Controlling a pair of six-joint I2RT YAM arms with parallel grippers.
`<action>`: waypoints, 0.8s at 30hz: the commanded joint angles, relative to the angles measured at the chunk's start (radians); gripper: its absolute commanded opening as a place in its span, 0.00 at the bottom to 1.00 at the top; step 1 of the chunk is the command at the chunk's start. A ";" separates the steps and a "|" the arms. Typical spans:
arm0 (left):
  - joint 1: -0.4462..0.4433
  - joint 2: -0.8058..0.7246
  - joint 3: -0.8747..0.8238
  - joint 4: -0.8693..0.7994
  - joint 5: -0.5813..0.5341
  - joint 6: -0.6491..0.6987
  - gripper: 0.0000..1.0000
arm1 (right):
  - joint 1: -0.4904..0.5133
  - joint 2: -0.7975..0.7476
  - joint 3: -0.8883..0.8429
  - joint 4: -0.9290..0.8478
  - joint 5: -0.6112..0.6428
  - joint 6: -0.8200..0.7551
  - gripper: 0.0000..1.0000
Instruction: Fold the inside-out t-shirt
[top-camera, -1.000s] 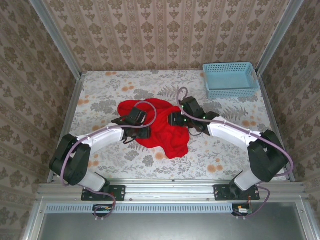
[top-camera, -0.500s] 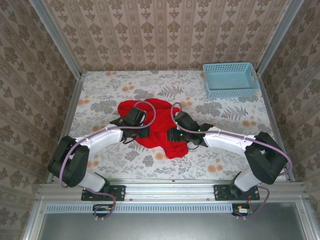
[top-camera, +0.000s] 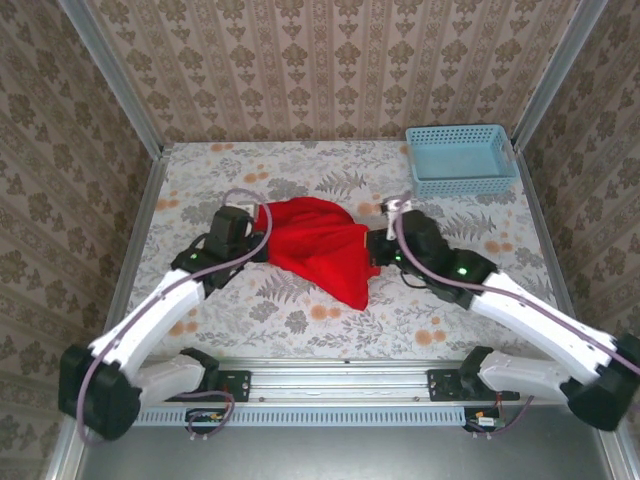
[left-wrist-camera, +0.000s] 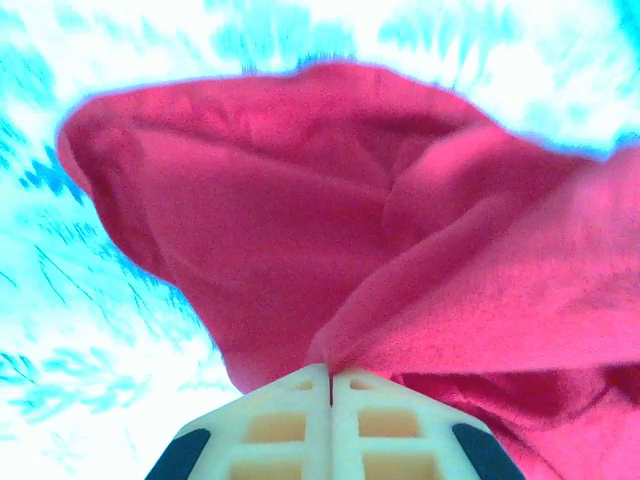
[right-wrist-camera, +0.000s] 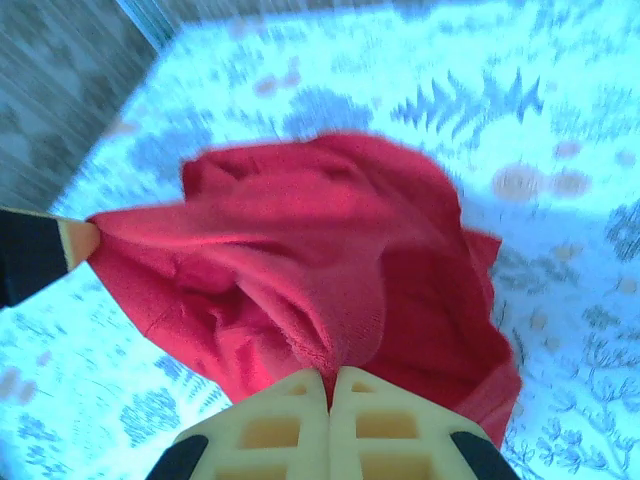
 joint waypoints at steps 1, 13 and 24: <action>0.013 -0.125 0.030 -0.023 -0.079 0.024 0.00 | -0.010 -0.094 0.026 -0.078 0.021 -0.035 0.00; 0.082 0.499 0.352 -0.229 0.020 0.064 0.20 | -0.109 0.115 -0.056 0.023 -0.047 0.053 0.00; -0.120 0.483 0.315 -0.237 0.019 0.011 0.56 | -0.117 0.199 -0.097 0.100 -0.092 0.070 0.00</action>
